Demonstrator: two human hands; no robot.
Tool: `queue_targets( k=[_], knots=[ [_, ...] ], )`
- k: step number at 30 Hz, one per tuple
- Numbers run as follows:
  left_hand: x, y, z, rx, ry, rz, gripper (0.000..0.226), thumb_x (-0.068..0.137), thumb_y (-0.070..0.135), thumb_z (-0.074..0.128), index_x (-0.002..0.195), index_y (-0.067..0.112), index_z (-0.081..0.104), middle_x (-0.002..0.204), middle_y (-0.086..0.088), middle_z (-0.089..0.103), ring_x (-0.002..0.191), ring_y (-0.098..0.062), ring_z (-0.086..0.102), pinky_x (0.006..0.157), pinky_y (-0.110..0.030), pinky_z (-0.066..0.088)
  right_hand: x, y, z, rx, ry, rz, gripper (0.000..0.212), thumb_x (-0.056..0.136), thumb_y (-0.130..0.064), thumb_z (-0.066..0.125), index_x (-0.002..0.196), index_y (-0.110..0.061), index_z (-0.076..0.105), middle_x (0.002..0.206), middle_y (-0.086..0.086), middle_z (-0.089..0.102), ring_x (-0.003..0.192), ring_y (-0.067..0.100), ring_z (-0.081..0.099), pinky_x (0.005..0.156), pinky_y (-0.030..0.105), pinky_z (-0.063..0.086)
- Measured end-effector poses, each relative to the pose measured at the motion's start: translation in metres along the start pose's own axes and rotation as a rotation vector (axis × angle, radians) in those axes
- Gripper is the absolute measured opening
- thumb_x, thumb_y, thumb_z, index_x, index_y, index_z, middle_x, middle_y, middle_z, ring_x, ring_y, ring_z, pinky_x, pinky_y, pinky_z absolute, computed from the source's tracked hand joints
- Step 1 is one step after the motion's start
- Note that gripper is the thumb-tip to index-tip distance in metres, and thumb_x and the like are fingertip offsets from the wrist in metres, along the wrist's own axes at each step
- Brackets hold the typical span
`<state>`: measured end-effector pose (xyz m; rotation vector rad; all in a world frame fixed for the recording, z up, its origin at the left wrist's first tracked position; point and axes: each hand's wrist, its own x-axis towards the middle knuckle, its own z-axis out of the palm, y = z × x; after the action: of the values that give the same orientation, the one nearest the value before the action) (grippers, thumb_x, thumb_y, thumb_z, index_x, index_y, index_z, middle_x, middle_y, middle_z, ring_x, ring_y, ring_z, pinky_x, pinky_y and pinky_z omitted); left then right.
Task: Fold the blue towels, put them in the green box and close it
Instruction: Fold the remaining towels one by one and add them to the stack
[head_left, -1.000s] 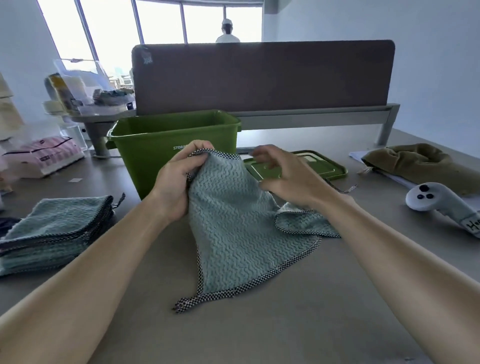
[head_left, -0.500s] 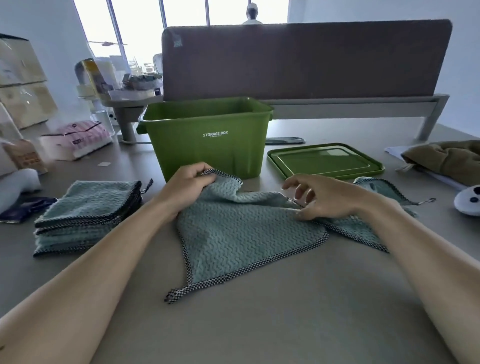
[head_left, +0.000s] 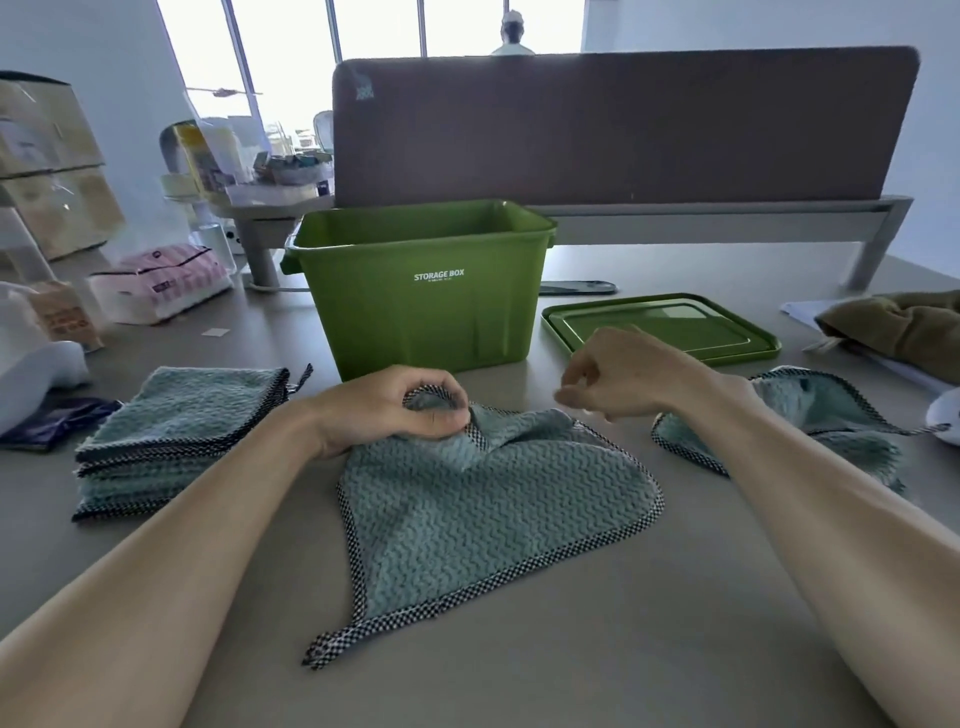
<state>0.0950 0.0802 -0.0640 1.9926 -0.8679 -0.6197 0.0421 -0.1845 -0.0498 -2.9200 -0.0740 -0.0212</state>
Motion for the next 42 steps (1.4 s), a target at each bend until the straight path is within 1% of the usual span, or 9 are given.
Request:
queue_targets(
  k=[6,9,12,18,26,30,34,36,42],
  knots=[
    [0.004,-0.003,0.004,-0.08,-0.14,0.072,0.011,0.088,0.014,0.064,0.097,0.009,0.067,0.084,0.007,0.069,0.08,-0.005,0.063,0.076,-0.017,0.048,0.006,-0.025,0.024,0.217,-0.115,-0.235,0.058,0.094,-0.046,0.06,0.146,-0.029,0.043,0.126,-0.005,0.062,0.085,-0.003,0.054,0.083,0.022,0.038],
    [0.005,-0.004,0.006,-0.09,-0.148,0.068,0.012,0.092,0.014,0.059,0.096,0.008,0.068,0.079,0.01,0.071,0.074,-0.002,0.064,0.073,-0.015,0.048,0.004,-0.031,0.024,0.206,-0.255,-0.35,0.04,0.095,-0.035,0.062,0.135,-0.028,0.056,0.1,-0.022,0.059,0.078,-0.017,0.053,0.069,0.004,0.036],
    [0.007,-0.007,0.007,-0.06,-0.041,0.057,0.014,0.094,0.019,0.06,0.094,0.012,0.072,0.084,0.004,0.073,0.08,-0.007,0.067,0.076,-0.017,0.049,0.005,-0.029,0.027,0.26,-0.286,-0.37,0.01,0.095,-0.021,0.064,0.102,-0.025,0.069,0.09,-0.017,0.066,0.073,-0.011,0.056,0.07,0.008,0.041],
    [0.012,-0.019,-0.002,-0.172,0.314,0.02,0.021,0.092,0.025,0.065,0.088,0.008,0.076,0.088,-0.014,0.075,0.081,-0.024,0.07,0.078,-0.035,0.055,-0.004,-0.005,0.015,0.417,-0.048,-0.174,0.006,0.089,-0.021,0.071,0.092,-0.016,0.069,0.086,0.0,0.074,0.073,0.008,0.063,0.071,0.024,0.046],
    [0.019,-0.026,-0.017,0.006,0.724,0.057,0.01,0.091,0.022,0.069,0.096,0.017,0.075,0.097,-0.002,0.076,0.099,-0.022,0.07,0.098,-0.044,0.052,-0.007,0.027,-0.001,0.43,0.414,0.063,0.016,0.085,-0.026,0.076,0.093,-0.012,0.078,0.079,-0.004,0.073,0.074,0.011,0.066,0.073,0.023,0.043],
    [0.013,-0.021,-0.018,0.096,0.835,0.072,0.014,0.084,0.03,0.076,0.091,0.018,0.078,0.089,-0.002,0.078,0.091,-0.024,0.073,0.09,-0.046,0.056,-0.004,0.027,0.005,0.547,0.451,0.124,0.009,0.091,-0.018,0.07,0.087,-0.011,0.073,0.047,-0.012,0.064,0.04,0.006,0.06,0.047,0.015,0.046],
    [0.011,-0.023,-0.023,0.118,0.816,0.011,0.026,0.085,0.046,0.07,0.085,0.021,0.075,0.075,-0.007,0.074,0.06,-0.025,0.067,0.065,-0.036,0.057,0.0,0.026,0.008,0.794,0.41,0.19,0.015,0.093,-0.012,0.066,0.104,-0.001,0.068,0.083,0.014,0.072,0.063,0.027,0.074,0.062,0.035,0.061],
    [0.012,-0.021,-0.023,0.118,0.81,-0.034,0.027,0.091,0.038,0.068,0.084,0.012,0.072,0.064,-0.009,0.061,0.037,-0.011,0.043,0.044,-0.021,0.04,0.0,0.026,0.007,0.854,0.433,0.203,0.014,0.095,-0.013,0.064,0.105,-0.004,0.065,0.088,0.018,0.071,0.069,0.028,0.075,0.066,0.036,0.062],
    [0.007,-0.018,-0.018,-0.003,0.656,-0.094,0.016,0.089,0.004,0.068,0.104,0.0,0.062,0.084,-0.014,0.071,0.051,-0.011,0.07,0.048,-0.021,0.056,0.0,0.033,0.013,0.789,0.409,0.166,0.009,0.093,-0.02,0.067,0.089,-0.012,0.069,0.081,0.011,0.075,0.075,0.022,0.076,0.082,0.044,0.061]
  ],
)
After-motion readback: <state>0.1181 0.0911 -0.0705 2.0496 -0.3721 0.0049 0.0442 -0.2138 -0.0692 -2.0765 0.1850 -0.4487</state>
